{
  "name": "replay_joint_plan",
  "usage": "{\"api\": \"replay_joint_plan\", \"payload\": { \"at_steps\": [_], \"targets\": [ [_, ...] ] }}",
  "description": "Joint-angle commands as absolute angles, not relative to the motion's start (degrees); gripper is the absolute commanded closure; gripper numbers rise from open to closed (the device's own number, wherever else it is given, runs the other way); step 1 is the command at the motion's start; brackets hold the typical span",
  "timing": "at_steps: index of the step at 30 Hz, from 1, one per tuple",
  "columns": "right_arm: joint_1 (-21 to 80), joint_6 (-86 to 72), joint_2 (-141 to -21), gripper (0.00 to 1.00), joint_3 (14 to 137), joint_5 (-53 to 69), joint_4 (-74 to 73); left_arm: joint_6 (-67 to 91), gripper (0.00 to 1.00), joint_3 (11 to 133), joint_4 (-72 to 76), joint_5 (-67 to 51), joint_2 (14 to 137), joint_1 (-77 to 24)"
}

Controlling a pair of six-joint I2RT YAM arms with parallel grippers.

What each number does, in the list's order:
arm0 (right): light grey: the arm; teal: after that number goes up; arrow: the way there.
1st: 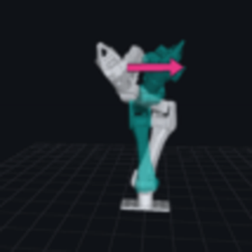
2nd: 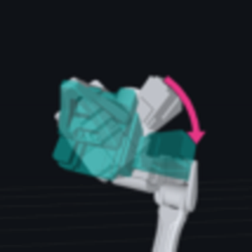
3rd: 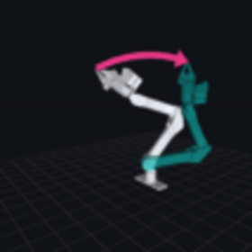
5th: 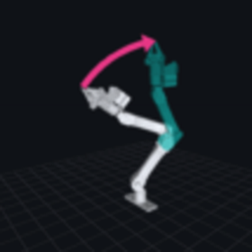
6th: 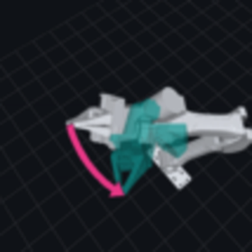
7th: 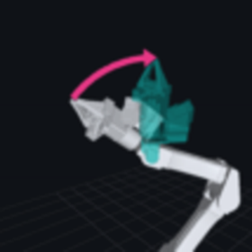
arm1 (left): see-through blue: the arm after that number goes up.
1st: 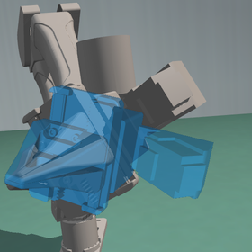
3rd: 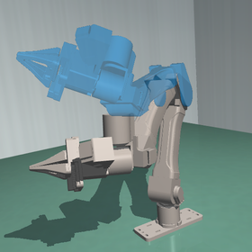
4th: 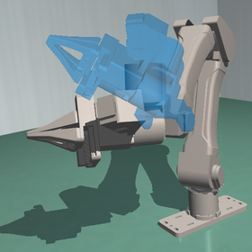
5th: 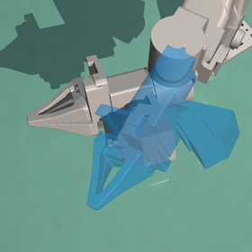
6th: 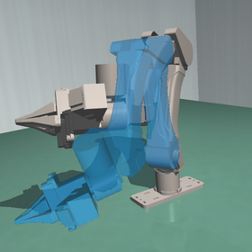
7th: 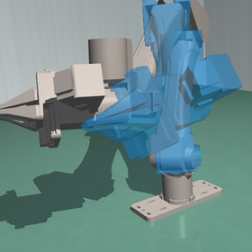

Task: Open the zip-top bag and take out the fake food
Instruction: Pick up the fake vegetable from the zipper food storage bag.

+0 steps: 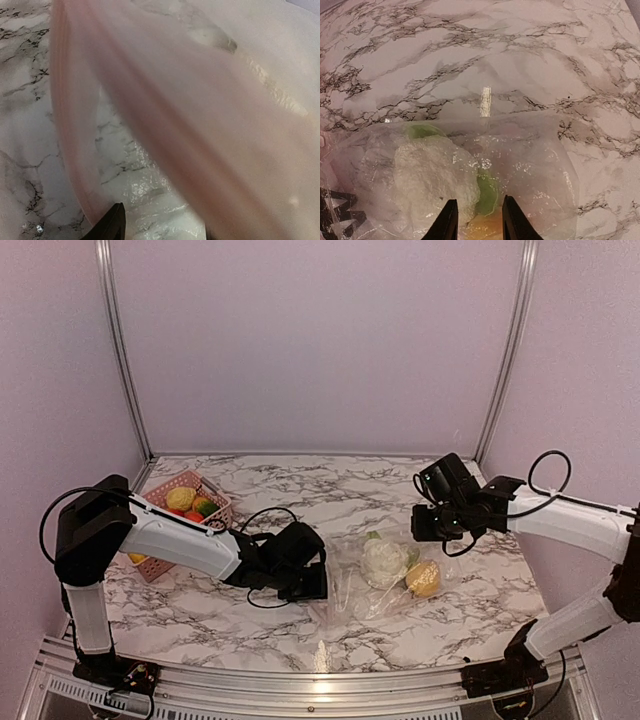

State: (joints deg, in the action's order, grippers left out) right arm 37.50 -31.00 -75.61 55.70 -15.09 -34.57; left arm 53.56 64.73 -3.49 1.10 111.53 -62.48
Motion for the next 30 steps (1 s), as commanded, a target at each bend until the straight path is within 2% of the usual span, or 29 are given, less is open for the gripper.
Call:
{"api": "replay_joint_plan", "payload": {
  "at_steps": [1,8,24,30],
  "targets": [
    [37.9,-30.9,-79.7,0.71,57.6,-13.5,-30.2,52.9,0.44,65.5,-6.8,1.7,110.7,-62.4],
    [37.2,-30.5,-87.0,0.71,57.5,-13.0,-26.7,52.9,0.44,65.8,-6.7,1.6,110.9,-62.5],
    [35.3,-31.4,-93.5,0.76,51.3,-12.0,-20.9,51.8,0.44,66.7,-6.5,0.9,110.6,-62.6],
    [36.3,-30.0,-94.1,0.71,51.5,-11.6,-20.5,50.5,0.41,67.6,-5.8,0.8,110.1,-62.7]
  ]
}}
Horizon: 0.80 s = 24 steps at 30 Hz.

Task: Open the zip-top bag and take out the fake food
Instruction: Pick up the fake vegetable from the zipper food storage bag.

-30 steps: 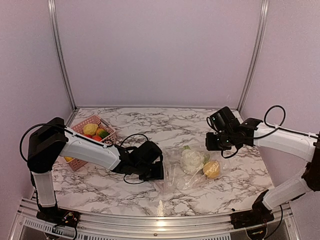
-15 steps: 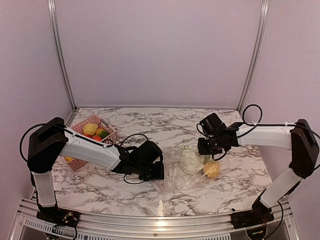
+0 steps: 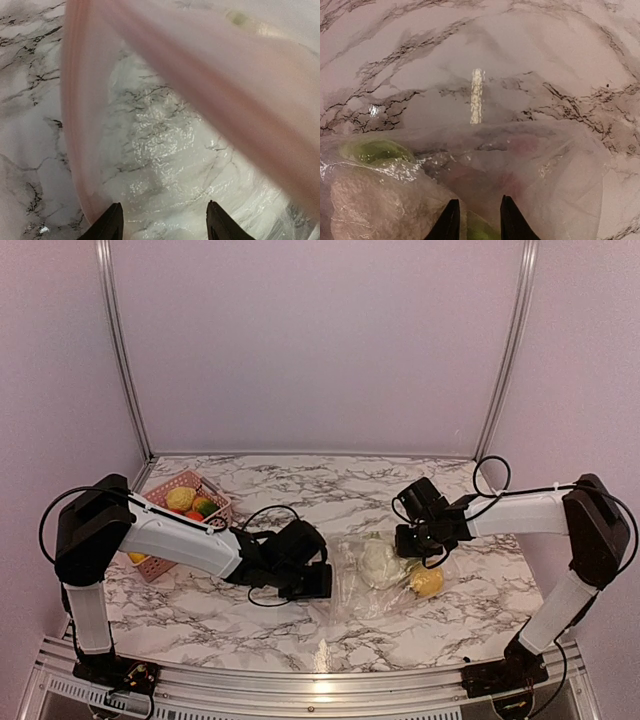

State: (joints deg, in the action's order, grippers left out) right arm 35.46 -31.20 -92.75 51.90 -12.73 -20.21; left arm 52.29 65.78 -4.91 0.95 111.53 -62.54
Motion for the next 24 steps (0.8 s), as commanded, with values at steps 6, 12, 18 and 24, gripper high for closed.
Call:
{"api": "replay_joint_plan", "payload": {
  "at_steps": [6,12,18,24],
  "targets": [
    [38.2,-28.4,-94.5,0.59,51.6,-10.7,-19.5,49.5,0.37,68.0,-4.7,0.5,109.3,-62.8],
    [38.7,-26.9,-94.7,0.48,51.6,-9.7,-19.2,48.5,0.33,69.1,-4.1,0.2,109.8,-63.0],
    [38.8,-26.6,-94.1,0.39,51.9,-10.6,-20.6,48.3,0.31,70.0,-3.1,-2.0,110.1,-63.3],
    [38.8,-27.8,-89.6,0.49,54.5,-11.6,-24.8,47.9,0.26,69.9,-1.5,-2.6,109.7,-63.5]
  ]
}}
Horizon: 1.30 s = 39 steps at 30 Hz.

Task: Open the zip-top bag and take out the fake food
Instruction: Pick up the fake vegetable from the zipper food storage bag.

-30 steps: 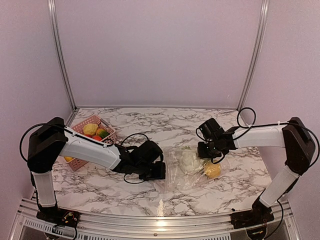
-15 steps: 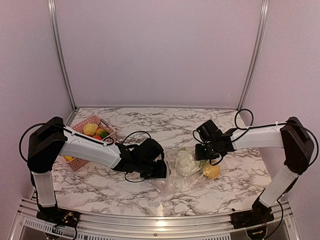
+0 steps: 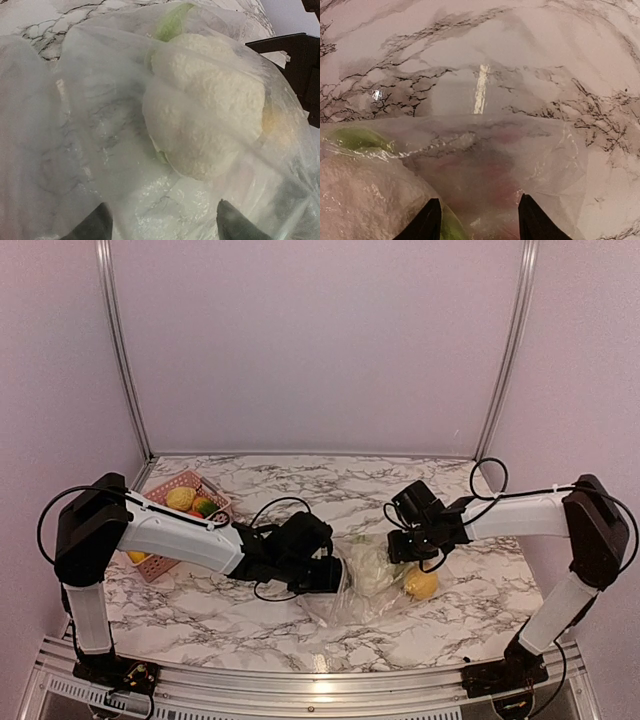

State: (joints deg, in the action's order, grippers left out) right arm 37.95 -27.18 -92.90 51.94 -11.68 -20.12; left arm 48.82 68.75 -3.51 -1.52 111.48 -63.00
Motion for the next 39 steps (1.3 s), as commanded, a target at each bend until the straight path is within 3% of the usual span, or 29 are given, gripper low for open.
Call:
{"api": "replay_joint_plan", "payload": {
  "at_steps": [1,11,18,24,39],
  "targets": [
    [38.8,-28.0,-88.8,0.49,55.0,-11.9,-25.5,47.9,0.24,70.1,-1.3,-2.9,109.8,-63.5],
    [38.9,-28.5,-84.1,0.56,55.3,-7.9,-26.8,47.5,0.18,73.1,-0.6,-4.5,112.4,-63.8],
    [38.9,-29.2,-87.2,0.68,53.5,-5.0,-23.5,46.8,0.12,77.3,-3.6,-3.6,115.9,-63.9],
    [38.8,-29.6,-90.5,0.71,52.2,-3.7,-21.2,46.0,0.05,81.9,-7.0,-2.1,120.0,-63.9],
    [38.9,-28.1,-91.4,0.72,50.0,0.8,-17.8,44.9,0.01,90.4,-13.0,1.7,126.2,-63.9]
  ]
}}
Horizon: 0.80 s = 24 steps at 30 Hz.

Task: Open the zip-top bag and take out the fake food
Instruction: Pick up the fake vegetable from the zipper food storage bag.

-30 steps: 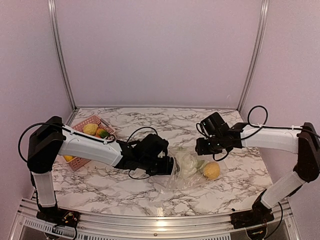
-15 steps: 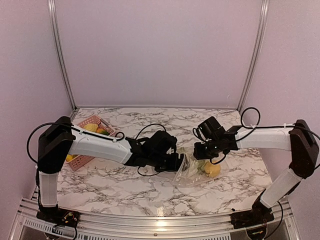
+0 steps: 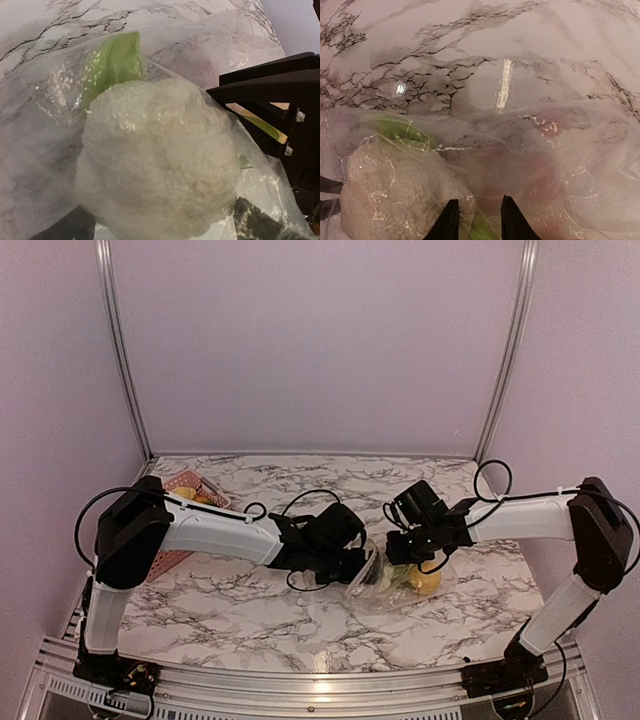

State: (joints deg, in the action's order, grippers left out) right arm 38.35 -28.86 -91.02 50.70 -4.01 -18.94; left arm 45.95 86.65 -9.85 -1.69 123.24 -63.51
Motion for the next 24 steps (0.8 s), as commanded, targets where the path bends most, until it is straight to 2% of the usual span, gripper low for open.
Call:
{"api": "replay_joint_plan", "payload": {
  "at_steps": [1,11,18,24],
  "targets": [
    [38.9,-27.8,-91.4,0.71,50.1,1.5,-17.7,44.7,0.01,91.8,-14.8,2.6,126.9,-63.9],
    [39.0,-26.8,-91.6,0.63,50.1,2.6,-17.6,44.3,0.02,94.8,-14.9,3.4,128.8,-63.9],
    [39.0,-28.0,-89.8,0.61,49.9,0.3,-18.8,43.6,0.31,93.6,-12.3,4.2,126.3,-63.9],
    [38.6,-29.1,-88.3,0.59,50.3,-3.0,-19.5,43.3,0.40,90.4,-10.6,4.6,123.3,-63.9]
  ]
}}
